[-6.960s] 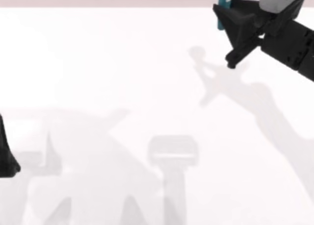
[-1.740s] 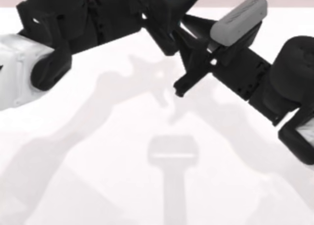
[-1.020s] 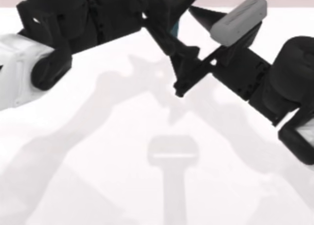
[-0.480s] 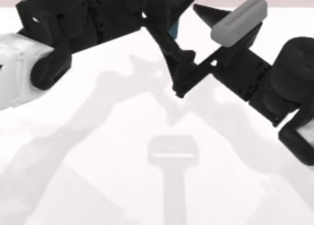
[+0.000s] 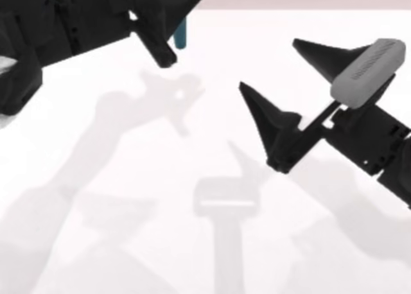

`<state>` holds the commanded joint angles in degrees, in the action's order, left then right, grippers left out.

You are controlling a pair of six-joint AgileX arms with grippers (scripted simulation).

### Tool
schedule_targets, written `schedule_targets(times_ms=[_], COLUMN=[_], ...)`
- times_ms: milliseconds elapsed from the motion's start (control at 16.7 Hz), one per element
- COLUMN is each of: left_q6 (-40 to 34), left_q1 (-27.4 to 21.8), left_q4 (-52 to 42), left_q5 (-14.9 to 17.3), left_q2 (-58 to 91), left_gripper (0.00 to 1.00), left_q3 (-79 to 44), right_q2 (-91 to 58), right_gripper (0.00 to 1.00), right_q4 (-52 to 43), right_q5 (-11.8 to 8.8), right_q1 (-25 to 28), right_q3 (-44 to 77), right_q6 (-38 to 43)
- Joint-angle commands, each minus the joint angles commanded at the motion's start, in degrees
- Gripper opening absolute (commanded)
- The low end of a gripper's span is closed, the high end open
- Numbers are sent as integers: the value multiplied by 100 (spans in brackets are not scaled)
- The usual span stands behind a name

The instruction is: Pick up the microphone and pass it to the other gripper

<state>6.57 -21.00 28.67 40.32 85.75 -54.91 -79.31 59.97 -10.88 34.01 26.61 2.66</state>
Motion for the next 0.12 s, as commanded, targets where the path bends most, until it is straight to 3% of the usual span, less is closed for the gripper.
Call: schedule_targets(times_ms=[120], left_q6=[4], left_q1=[76], left_q4=[-6], left_q5=[62], left_q2=[-35], left_gripper=[0], left_q3=[34], right_q2=[96], right_gripper=[100], right_q4=[19], right_q5=[-23], right_q1=[-11], right_q3=[-94], right_q6=[2])
